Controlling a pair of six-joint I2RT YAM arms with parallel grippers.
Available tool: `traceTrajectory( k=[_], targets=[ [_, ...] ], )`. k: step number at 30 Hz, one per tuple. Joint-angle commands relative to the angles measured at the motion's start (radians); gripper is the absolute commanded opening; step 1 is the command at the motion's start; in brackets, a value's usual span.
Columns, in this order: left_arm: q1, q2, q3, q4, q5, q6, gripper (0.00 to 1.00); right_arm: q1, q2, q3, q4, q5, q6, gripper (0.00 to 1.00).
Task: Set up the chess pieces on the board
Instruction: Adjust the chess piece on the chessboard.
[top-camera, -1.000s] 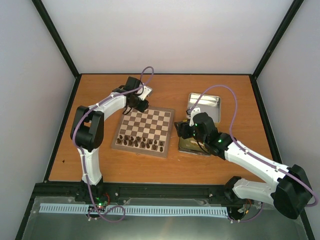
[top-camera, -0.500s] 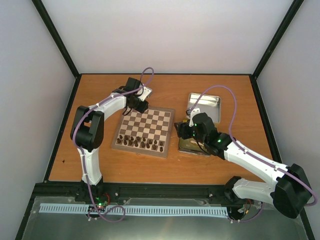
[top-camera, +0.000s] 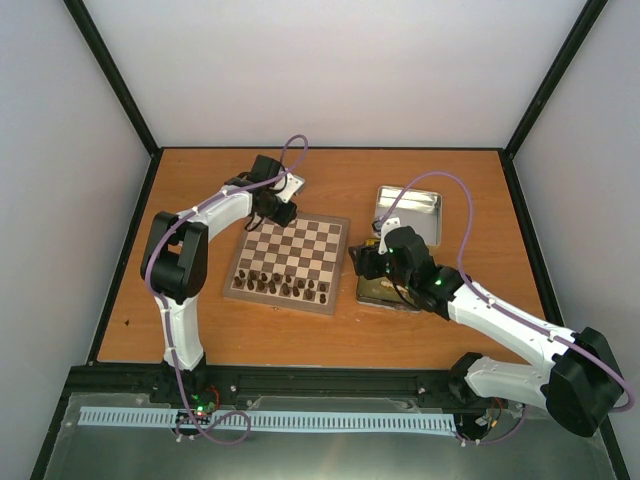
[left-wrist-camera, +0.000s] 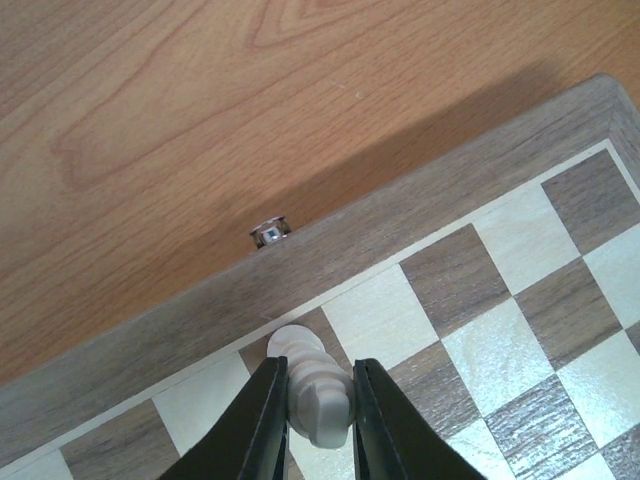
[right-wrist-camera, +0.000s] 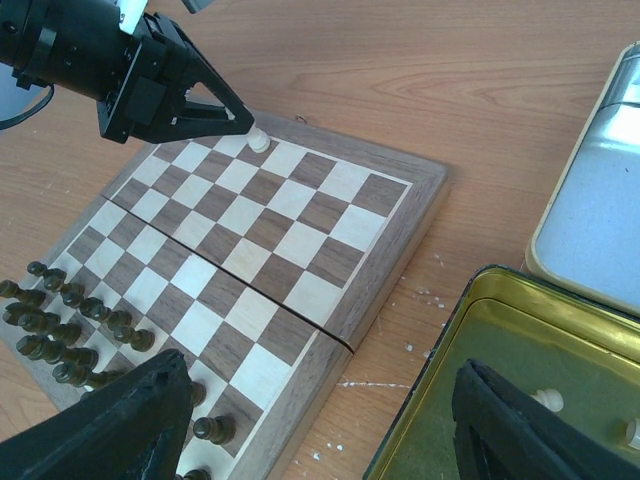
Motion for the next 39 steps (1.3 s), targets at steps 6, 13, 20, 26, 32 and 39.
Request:
traceTrajectory(
  k=[6, 13, 20, 26, 32, 39],
  targets=[
    [-0.005, 0.002, 0.025, -0.078, 0.016, 0.033, 0.14, -0.009, -0.001, -0.014, 0.022, -0.006, 0.013, 0.71],
    [-0.006, 0.0, 0.038, -0.1, 0.005, 0.03, 0.16, -0.009, -0.001, -0.013, 0.022, -0.011, 0.013, 0.72],
    [-0.005, 0.004, 0.085, -0.1, 0.024, 0.026, 0.35, -0.009, 0.0, -0.006, 0.025, -0.018, 0.015, 0.72],
    [-0.004, -0.048, 0.134, -0.074, 0.036, 0.01, 0.51, -0.012, -0.004, -0.003, 0.021, -0.018, 0.013, 0.72],
    [-0.002, -0.195, 0.052, -0.003, -0.035, -0.069, 0.58, -0.016, -0.012, 0.009, -0.007, 0.008, 0.012, 0.71],
    [-0.002, -0.466, -0.14, 0.112, -0.232, -0.315, 0.58, -0.022, -0.026, 0.041, -0.108, 0.075, 0.011, 0.71]
  ],
)
